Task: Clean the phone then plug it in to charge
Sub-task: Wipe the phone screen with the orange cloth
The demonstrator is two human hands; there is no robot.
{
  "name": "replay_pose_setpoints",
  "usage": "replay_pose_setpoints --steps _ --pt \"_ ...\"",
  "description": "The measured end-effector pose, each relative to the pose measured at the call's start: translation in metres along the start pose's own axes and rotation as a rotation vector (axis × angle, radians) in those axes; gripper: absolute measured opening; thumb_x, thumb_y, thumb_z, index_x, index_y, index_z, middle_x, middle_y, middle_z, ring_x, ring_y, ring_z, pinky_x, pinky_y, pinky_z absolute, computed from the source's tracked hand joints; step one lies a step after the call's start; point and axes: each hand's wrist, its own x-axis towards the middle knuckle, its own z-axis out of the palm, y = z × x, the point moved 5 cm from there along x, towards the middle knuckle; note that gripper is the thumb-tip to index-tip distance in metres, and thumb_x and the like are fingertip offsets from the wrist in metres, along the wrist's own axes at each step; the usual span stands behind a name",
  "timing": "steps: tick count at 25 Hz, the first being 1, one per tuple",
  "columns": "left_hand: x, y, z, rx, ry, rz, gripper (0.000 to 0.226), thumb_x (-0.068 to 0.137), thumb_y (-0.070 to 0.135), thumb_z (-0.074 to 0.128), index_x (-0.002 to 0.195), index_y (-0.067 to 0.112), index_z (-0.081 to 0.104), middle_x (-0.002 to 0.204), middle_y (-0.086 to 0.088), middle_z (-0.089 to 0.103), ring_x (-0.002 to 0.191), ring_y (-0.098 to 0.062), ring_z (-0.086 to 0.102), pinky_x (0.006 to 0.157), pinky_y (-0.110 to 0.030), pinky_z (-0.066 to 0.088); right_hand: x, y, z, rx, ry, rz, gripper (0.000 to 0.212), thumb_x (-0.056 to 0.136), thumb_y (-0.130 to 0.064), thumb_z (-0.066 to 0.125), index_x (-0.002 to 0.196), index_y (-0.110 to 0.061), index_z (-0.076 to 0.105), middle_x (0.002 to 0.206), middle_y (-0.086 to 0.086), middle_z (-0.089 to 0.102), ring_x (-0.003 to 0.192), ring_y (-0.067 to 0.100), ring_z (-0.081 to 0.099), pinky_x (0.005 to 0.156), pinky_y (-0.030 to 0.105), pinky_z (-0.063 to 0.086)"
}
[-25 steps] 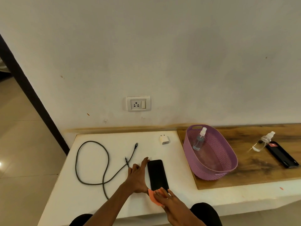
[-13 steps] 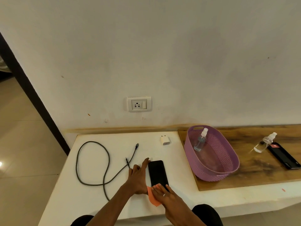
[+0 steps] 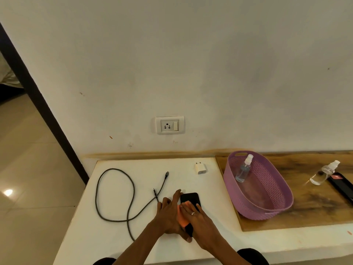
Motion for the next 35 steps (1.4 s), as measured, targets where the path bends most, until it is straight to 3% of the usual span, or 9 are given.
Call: replay_pose_setpoints --steps 3,8,13,15,19,23,26,29,35 --pt "-0.001 0.003 -0.001 0.018 -0.014 0.017 0.164 0.029 0.077 0.083 0.150 0.037 -0.020 0.157 0.009 0.025 0.135 -0.024 0.027 0.119 -0.045 0.017 0.016 0.005 -0.008 0.095 0.014 0.062 0.091 0.047 -0.069 0.078 0.121 -0.021 0.056 0.114 -0.008 0.071 0.109 0.009 0.066 0.092 0.028 0.051" --pt "-0.001 0.003 -0.003 0.006 -0.029 0.010 0.167 0.028 0.076 0.083 0.148 0.040 -0.027 0.155 0.009 0.029 0.133 -0.023 0.027 0.120 -0.048 0.016 0.020 0.013 -0.002 0.106 0.063 0.054 0.069 0.067 -0.054 0.077 0.122 -0.014 0.064 0.125 0.001 0.066 0.120 0.018 0.060 0.100 0.037 0.047" --pt "-0.003 0.000 -0.002 -0.029 -0.028 0.007 0.166 0.027 0.078 0.083 0.146 0.044 -0.029 0.157 0.006 0.025 0.136 -0.024 0.025 0.120 -0.049 0.012 0.020 0.005 -0.023 0.237 0.186 0.044 0.052 0.099 -0.054 0.014 0.130 -0.025 0.043 0.128 0.000 0.054 0.126 0.008 0.048 0.110 0.007 0.016" --pt "-0.003 0.000 -0.003 -0.015 -0.016 0.019 0.166 0.027 0.080 0.082 0.146 0.045 -0.028 0.156 0.006 0.027 0.135 -0.022 0.026 0.120 -0.047 0.014 0.022 0.019 -0.022 0.290 0.168 0.163 0.050 0.099 -0.053 0.019 0.142 -0.027 0.024 0.146 0.010 0.035 0.142 0.013 0.028 0.116 0.012 0.003" --pt "-0.003 -0.001 -0.004 -0.013 -0.013 -0.008 0.164 0.026 0.082 0.080 0.145 0.047 -0.025 0.152 -0.001 0.026 0.134 -0.024 0.026 0.120 -0.051 0.021 0.020 0.056 0.013 0.162 -0.146 0.348 0.072 0.094 -0.055 0.037 0.151 -0.026 0.003 0.162 -0.001 -0.003 0.150 0.019 0.000 0.121 0.034 -0.004" --pt "-0.003 0.000 -0.004 0.003 -0.012 -0.019 0.163 0.026 0.082 0.080 0.147 0.046 -0.023 0.151 -0.001 0.026 0.134 -0.025 0.027 0.119 -0.053 0.023 0.018 0.061 0.014 0.307 -0.193 0.437 0.108 0.061 -0.083 -0.001 0.150 -0.022 -0.003 0.161 0.001 -0.007 0.150 0.021 -0.002 0.121 0.034 0.001" --pt "-0.003 0.000 -0.004 0.022 -0.012 -0.013 0.164 0.026 0.083 0.079 0.148 0.042 -0.022 0.153 -0.001 0.025 0.134 -0.025 0.027 0.120 -0.052 0.021 0.012 0.055 0.010 0.258 -0.143 0.395 0.069 0.097 -0.048 0.036 0.151 -0.025 0.000 0.162 -0.001 0.000 0.150 0.023 0.003 0.120 0.034 0.010" --pt "-0.002 -0.001 -0.003 0.021 -0.009 -0.006 0.165 0.024 0.085 0.078 0.148 0.043 -0.022 0.152 0.001 0.026 0.131 -0.023 0.029 0.119 -0.051 0.021 -0.006 0.053 0.008 0.241 -0.116 0.322 0.076 0.094 -0.017 0.053 0.152 -0.030 0.006 0.162 -0.004 0.009 0.149 0.026 0.009 0.118 0.037 0.022" --pt "-0.002 -0.002 -0.001 0.002 0.008 -0.025 0.165 0.017 0.086 0.078 0.146 0.048 -0.018 0.142 0.001 0.033 0.123 -0.022 0.033 0.116 -0.049 0.026 -0.039 0.054 0.037 0.091 -0.391 0.297 0.087 0.092 -0.014 0.058 0.152 -0.029 -0.002 0.162 -0.002 -0.003 0.149 0.030 0.006 0.119 0.043 0.017"
